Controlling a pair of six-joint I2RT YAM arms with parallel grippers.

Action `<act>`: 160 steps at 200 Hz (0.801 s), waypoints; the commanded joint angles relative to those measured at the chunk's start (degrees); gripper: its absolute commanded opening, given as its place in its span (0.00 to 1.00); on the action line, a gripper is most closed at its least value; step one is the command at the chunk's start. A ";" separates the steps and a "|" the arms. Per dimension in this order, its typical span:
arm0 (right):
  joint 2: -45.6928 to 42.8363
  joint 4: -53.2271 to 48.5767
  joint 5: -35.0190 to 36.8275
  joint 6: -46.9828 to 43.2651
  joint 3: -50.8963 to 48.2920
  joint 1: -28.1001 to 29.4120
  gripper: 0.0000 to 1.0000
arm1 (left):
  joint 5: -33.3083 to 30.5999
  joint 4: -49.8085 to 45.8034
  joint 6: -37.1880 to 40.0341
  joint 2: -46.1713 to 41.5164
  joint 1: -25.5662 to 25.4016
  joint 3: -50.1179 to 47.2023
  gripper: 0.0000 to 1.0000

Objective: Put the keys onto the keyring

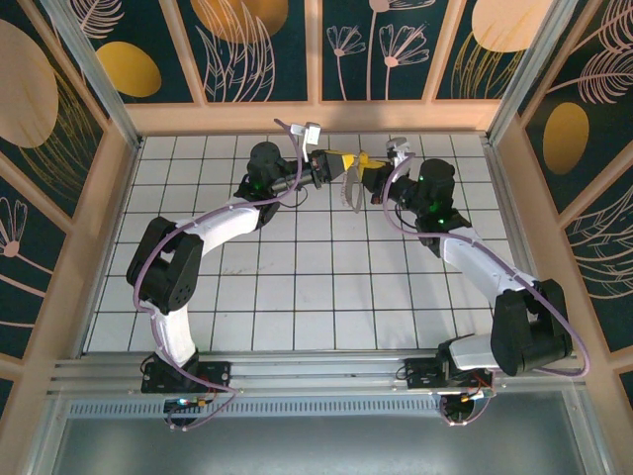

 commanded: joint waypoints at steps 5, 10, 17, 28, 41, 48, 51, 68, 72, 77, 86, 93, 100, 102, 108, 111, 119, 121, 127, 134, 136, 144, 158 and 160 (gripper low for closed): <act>-1.38 0.20 0.46 -0.53 1.09 -0.91 0.00 | 0.63 2.18 -0.18 -1.02 0.02 1.59 0.00; -1.27 0.17 0.51 -0.46 1.11 -0.91 0.00 | 0.63 2.11 -0.18 -1.03 0.02 1.59 0.00; -1.25 0.25 0.54 -0.46 1.24 -0.90 0.00 | 0.63 2.11 -0.18 -1.07 0.00 1.59 0.00; -1.18 0.17 0.37 -0.46 1.53 -0.95 0.00 | 0.80 2.11 -0.20 -0.95 0.00 1.68 0.00; -1.03 0.00 0.02 -0.37 1.98 -0.91 0.00 | 0.83 2.11 -0.16 -0.93 0.00 1.68 0.00; -0.77 -0.09 -0.17 -0.38 2.37 -0.77 0.00 | 0.81 2.11 -0.20 -0.93 0.00 1.68 0.00; -0.73 -0.26 -0.24 -0.46 2.53 -0.73 0.00 | 0.81 2.15 -0.18 -0.93 0.00 1.68 0.00; -0.21 -0.62 -0.36 -0.71 3.13 -0.29 0.00 | 0.89 2.19 -0.22 -0.79 0.02 1.81 0.00; -0.05 -0.62 -0.42 -0.77 3.22 -0.17 0.00 | 0.89 2.19 -0.30 -0.91 0.04 1.85 0.00; 0.10 -0.69 -0.43 -0.81 3.30 -0.04 0.00 | 0.89 2.20 -0.22 -0.93 0.00 1.85 0.00; 0.40 -0.87 -0.43 -0.93 3.47 0.22 0.00 | 0.89 2.13 -0.28 -0.94 0.06 1.85 0.00; 0.54 -1.02 -0.34 -1.03 3.47 0.35 0.00 | 0.89 2.07 -0.29 -0.93 0.01 1.94 0.00; 0.74 -1.10 -0.30 -1.14 3.47 0.43 0.00 | 0.89 2.11 -0.27 -0.89 0.00 1.96 0.00; 0.83 -1.14 -0.33 -1.16 3.55 0.48 0.00 | 0.89 2.11 -0.27 -0.90 0.02 1.99 0.00; 1.00 -1.27 -0.27 -1.23 3.57 0.51 0.00 | 0.89 2.06 -0.24 -0.90 0.00 2.03 0.00; 1.07 -1.36 -0.22 -1.25 3.60 0.58 0.00 | 0.89 2.09 -0.24 -0.85 0.00 2.03 0.00; 1.31 -1.56 -0.10 -1.35 3.66 0.66 0.00 | 0.89 2.11 -0.27 -0.89 0.04 2.05 0.00; 1.41 -1.63 -0.10 -1.34 3.66 0.65 0.00 | 0.89 2.11 -0.25 -0.86 0.03 2.04 0.00; 1.62 -1.88 -0.08 -1.44 3.70 0.65 0.00 | 0.90 2.11 -0.23 -0.87 0.00 2.11 0.00; 1.76 -2.17 0.01 -1.52 3.91 0.66 0.00 | 0.89 2.11 -0.28 -0.81 0.00 2.16 0.00; 1.83 -2.20 0.01 -1.56 3.92 0.65 0.00 | 0.94 2.09 -0.25 -0.84 0.00 2.13 0.00; 2.05 -2.28 0.08 -1.61 4.00 0.65 0.00 | 0.89 2.11 -0.27 -0.74 0.00 2.21 0.00; 2.17 -2.46 0.10 -1.63 4.34 0.66 0.00 | 0.98 2.02 -0.22 -0.65 0.00 2.21 0.00; 2.11 -2.53 0.10 -1.65 4.35 0.67 0.00 | 0.98 2.02 -0.22 -0.62 0.00 2.21 0.00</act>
